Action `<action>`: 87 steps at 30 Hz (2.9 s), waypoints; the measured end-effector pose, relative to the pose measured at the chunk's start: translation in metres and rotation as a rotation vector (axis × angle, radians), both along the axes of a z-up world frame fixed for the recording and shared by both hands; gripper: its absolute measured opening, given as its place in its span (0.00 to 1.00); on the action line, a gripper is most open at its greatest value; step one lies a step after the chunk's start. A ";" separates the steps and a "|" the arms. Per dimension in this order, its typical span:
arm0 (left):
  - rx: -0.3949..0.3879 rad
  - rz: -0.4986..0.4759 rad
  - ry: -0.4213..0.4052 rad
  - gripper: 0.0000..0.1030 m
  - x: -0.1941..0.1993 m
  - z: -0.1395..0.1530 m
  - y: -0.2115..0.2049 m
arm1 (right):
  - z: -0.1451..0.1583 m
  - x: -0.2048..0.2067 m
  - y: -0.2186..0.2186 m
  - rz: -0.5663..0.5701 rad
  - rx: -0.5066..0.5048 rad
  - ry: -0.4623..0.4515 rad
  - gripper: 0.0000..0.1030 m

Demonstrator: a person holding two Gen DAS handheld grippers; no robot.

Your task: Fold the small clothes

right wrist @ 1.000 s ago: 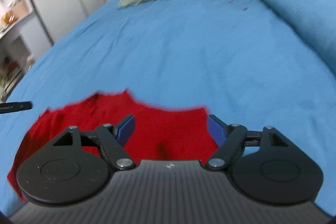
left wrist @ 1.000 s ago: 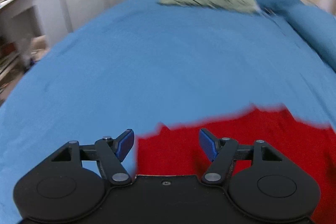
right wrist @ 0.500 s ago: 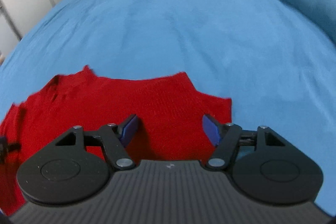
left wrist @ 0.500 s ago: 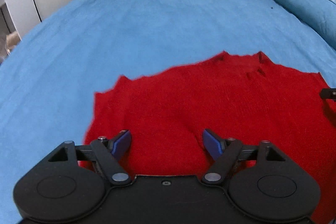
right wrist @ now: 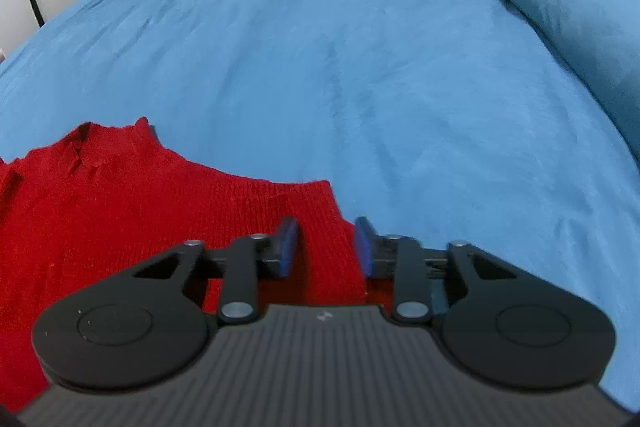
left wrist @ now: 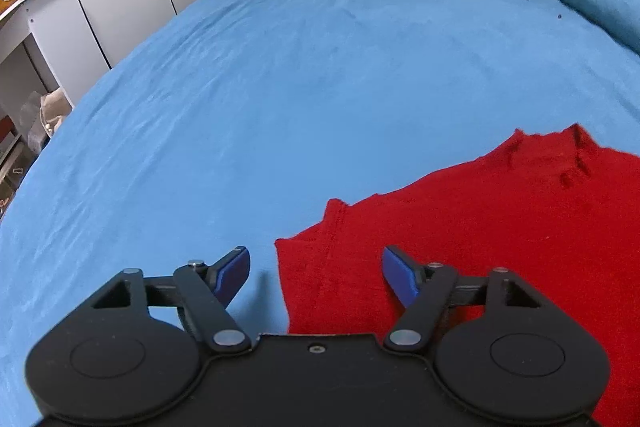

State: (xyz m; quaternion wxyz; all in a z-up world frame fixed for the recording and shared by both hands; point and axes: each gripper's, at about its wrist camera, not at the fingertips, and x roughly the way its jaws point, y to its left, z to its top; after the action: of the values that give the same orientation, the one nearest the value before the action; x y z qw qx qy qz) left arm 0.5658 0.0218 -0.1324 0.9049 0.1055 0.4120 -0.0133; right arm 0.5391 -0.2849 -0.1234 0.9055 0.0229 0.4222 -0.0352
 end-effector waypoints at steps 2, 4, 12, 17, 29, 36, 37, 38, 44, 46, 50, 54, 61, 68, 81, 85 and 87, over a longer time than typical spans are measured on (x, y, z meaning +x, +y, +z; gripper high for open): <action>0.003 -0.003 0.005 0.71 0.003 -0.001 0.001 | 0.003 -0.002 0.002 0.003 -0.031 -0.007 0.18; 0.008 0.002 -0.006 0.71 0.005 0.000 0.002 | 0.010 -0.003 0.000 -0.029 -0.082 -0.039 0.18; 0.062 0.014 0.018 0.72 0.017 -0.017 -0.001 | -0.014 -0.003 -0.009 -0.137 -0.123 -0.006 0.18; 0.036 0.052 0.022 0.72 0.017 -0.009 0.003 | -0.009 -0.007 -0.015 -0.146 -0.076 -0.022 0.20; -0.027 -0.039 -0.069 0.92 -0.051 0.064 -0.037 | 0.076 -0.097 -0.001 0.041 0.011 -0.231 0.90; -0.073 -0.125 -0.044 0.94 -0.101 0.082 -0.078 | 0.118 -0.173 0.001 0.062 0.091 -0.234 0.98; -0.076 -0.142 -0.039 0.94 -0.104 0.080 -0.083 | 0.117 -0.178 0.001 0.056 0.097 -0.213 0.98; -0.073 -0.158 -0.033 0.94 -0.109 0.078 -0.092 | 0.112 -0.185 -0.001 0.044 0.104 -0.188 0.98; -0.072 -0.185 -0.010 0.94 -0.110 0.044 -0.127 | 0.055 -0.203 -0.013 -0.099 0.178 -0.093 0.97; -0.065 -0.172 0.000 0.94 -0.104 0.032 -0.133 | 0.035 -0.205 -0.015 -0.149 0.191 -0.081 0.96; -0.054 -0.142 0.030 0.94 -0.095 0.012 -0.141 | 0.000 -0.204 -0.012 -0.207 0.186 -0.063 0.84; -0.041 -0.116 0.057 0.94 -0.086 -0.002 -0.141 | -0.014 -0.196 -0.004 -0.189 0.123 -0.064 0.81; -0.038 -0.087 0.110 1.00 -0.074 -0.018 -0.135 | -0.015 -0.181 0.002 -0.088 0.099 -0.045 0.45; -0.055 -0.090 0.153 1.00 -0.063 -0.025 -0.129 | -0.006 -0.178 0.002 -0.071 0.106 -0.012 0.22; -0.098 -0.028 0.155 1.00 -0.054 0.021 -0.078 | 0.101 -0.154 0.037 -0.037 0.369 -0.163 0.21; -0.100 0.026 0.128 1.00 -0.060 0.044 -0.023 | 0.133 -0.126 0.103 0.139 0.408 -0.214 0.21; -0.084 0.063 0.110 1.00 -0.068 0.051 0.011 | 0.137 -0.112 0.147 0.255 0.411 -0.211 0.21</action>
State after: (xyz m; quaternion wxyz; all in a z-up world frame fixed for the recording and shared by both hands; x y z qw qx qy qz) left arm 0.4976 0.0328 -0.0814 0.8845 0.0537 0.4633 -0.0077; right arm 0.4273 -0.1376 0.0135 0.9181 0.1563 0.3231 0.1683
